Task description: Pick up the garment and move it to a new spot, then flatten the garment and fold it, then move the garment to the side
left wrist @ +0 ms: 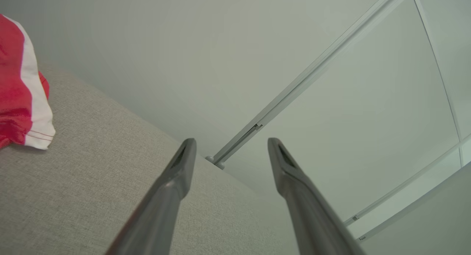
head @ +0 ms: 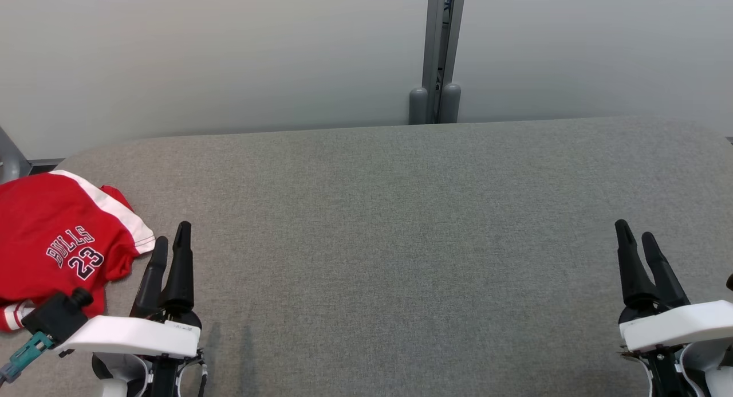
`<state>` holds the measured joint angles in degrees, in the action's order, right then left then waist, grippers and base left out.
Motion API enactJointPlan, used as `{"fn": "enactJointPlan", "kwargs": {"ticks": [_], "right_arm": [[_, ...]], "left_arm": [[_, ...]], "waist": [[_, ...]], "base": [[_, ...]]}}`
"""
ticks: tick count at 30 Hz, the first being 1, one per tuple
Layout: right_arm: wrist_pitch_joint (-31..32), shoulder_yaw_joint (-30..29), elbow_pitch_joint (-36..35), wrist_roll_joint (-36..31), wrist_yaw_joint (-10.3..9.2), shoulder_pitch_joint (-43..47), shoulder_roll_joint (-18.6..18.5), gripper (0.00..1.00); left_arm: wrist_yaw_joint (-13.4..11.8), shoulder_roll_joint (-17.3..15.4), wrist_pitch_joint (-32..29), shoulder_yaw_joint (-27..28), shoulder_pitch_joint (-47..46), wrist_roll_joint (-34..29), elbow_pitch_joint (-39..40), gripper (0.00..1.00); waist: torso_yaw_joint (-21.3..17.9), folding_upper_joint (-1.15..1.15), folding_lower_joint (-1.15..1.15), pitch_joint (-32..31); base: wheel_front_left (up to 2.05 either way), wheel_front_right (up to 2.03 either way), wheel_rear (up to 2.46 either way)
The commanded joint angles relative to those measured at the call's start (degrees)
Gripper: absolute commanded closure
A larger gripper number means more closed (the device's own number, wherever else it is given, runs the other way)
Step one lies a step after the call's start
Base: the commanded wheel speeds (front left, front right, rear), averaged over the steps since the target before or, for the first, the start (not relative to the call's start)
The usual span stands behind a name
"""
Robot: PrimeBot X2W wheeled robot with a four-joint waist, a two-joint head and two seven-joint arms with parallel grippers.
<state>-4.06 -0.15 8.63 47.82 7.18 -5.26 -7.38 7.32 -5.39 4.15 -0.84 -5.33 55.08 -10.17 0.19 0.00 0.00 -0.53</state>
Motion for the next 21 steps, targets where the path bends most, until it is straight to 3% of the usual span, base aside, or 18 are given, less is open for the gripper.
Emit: {"fn": "enactJointPlan", "kwargs": {"ticks": [1,21], "right_arm": [[-0.8,0.5,-0.5,-2.8,0.23,-0.4,-0.7,0.0],[-4.0,2.0,0.9,-18.0,0.29,0.3,-0.7,0.0]], "left_arm": [[0.0,-0.7,0.7,-0.3,-1.4,-3.1,0.3,0.0],[-1.9,-1.9,3.9,-2.5,0.7,-21.4,-2.3,0.0]], "waist": [[0.0,0.0,0.0,-0.1],[0.1,0.0,0.0,-0.7]], "base": [[0.0,0.0,0.0],[0.0,0.0,0.0]]}}
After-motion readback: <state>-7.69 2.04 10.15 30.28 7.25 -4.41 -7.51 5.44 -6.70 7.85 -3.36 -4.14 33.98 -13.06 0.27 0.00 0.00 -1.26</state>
